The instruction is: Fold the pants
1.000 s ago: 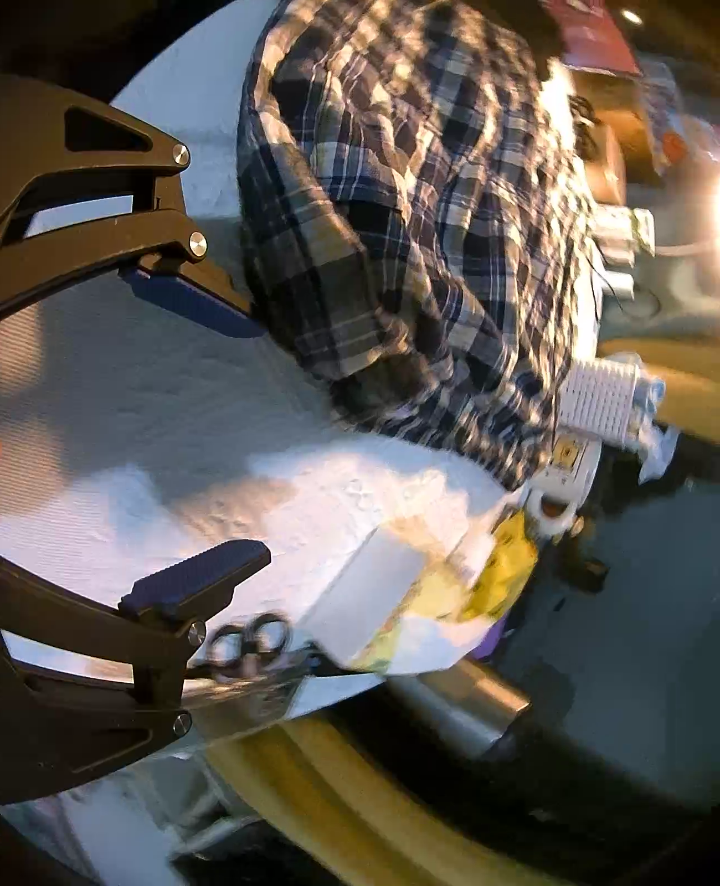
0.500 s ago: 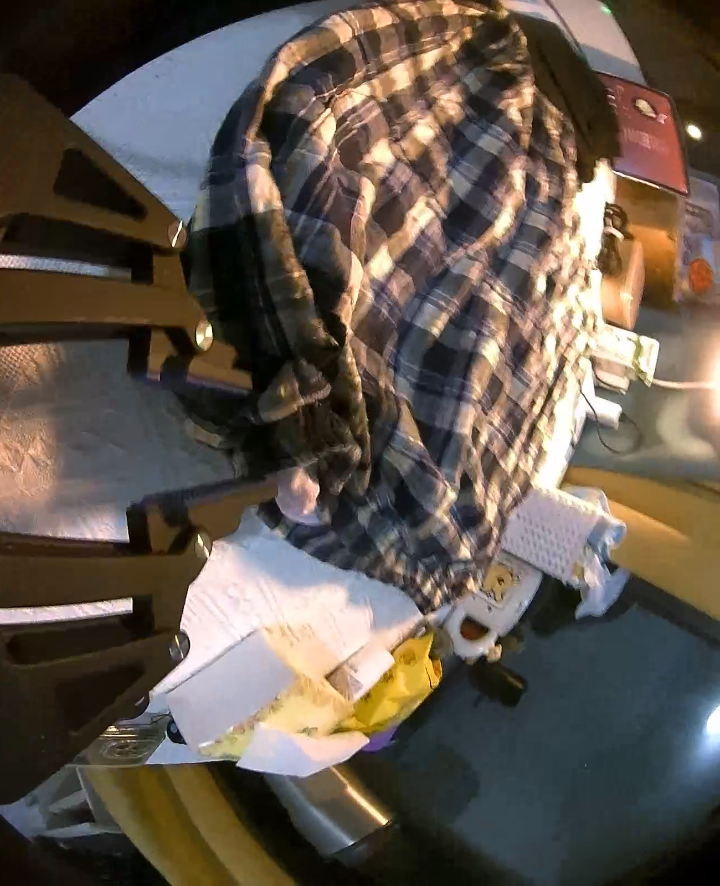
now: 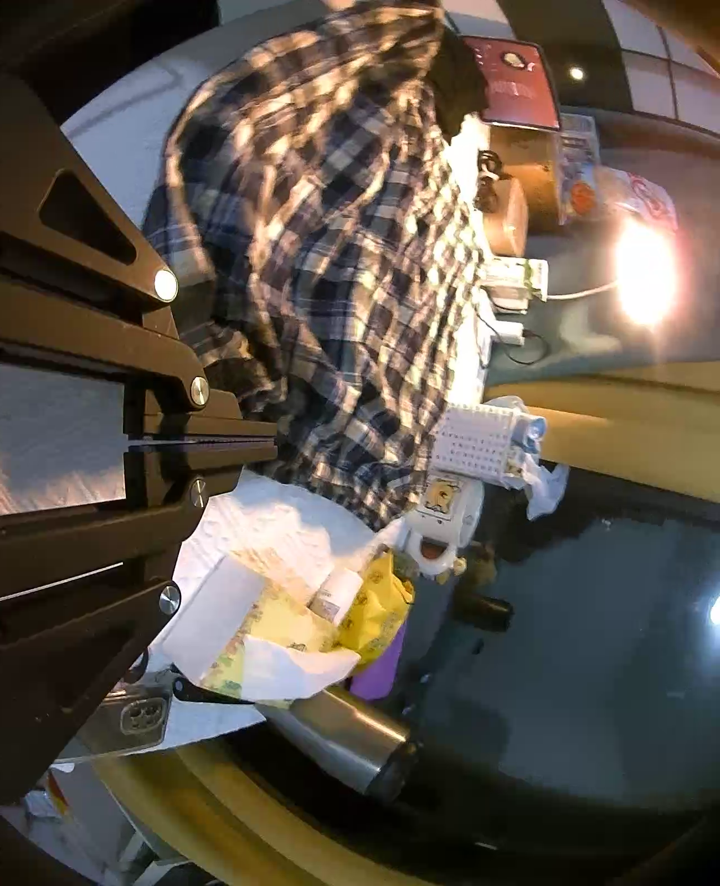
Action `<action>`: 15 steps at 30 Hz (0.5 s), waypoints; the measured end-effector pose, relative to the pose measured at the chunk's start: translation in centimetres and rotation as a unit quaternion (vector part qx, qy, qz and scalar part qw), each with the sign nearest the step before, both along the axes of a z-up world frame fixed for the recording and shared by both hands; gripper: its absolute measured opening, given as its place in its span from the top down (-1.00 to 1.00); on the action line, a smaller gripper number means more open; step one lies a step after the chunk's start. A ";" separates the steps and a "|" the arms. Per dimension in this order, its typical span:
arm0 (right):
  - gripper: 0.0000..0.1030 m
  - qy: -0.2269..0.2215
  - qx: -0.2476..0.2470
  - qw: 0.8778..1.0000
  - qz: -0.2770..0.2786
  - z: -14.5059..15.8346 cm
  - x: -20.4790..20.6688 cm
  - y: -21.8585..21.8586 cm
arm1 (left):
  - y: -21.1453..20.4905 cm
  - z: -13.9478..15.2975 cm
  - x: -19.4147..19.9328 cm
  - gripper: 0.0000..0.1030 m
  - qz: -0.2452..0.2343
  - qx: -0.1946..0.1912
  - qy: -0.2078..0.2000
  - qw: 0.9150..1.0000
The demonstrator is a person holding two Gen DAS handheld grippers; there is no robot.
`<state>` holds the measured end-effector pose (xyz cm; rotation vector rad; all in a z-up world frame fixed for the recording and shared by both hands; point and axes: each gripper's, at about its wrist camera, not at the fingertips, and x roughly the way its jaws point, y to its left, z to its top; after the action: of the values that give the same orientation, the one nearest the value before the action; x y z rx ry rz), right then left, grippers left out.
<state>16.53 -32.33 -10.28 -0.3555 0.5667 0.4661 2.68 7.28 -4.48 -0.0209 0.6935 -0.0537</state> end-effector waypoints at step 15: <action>-0.45 0.044 -0.036 0.995 0.083 -3.2 0.5 3.6 | 2.0 -1.7 3.0 0.82 0.031 -0.013 0.035 0.999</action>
<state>16.99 -28.74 -13.48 -0.4540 0.6444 0.6248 5.72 9.33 -6.20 -0.0699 0.7611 -0.0036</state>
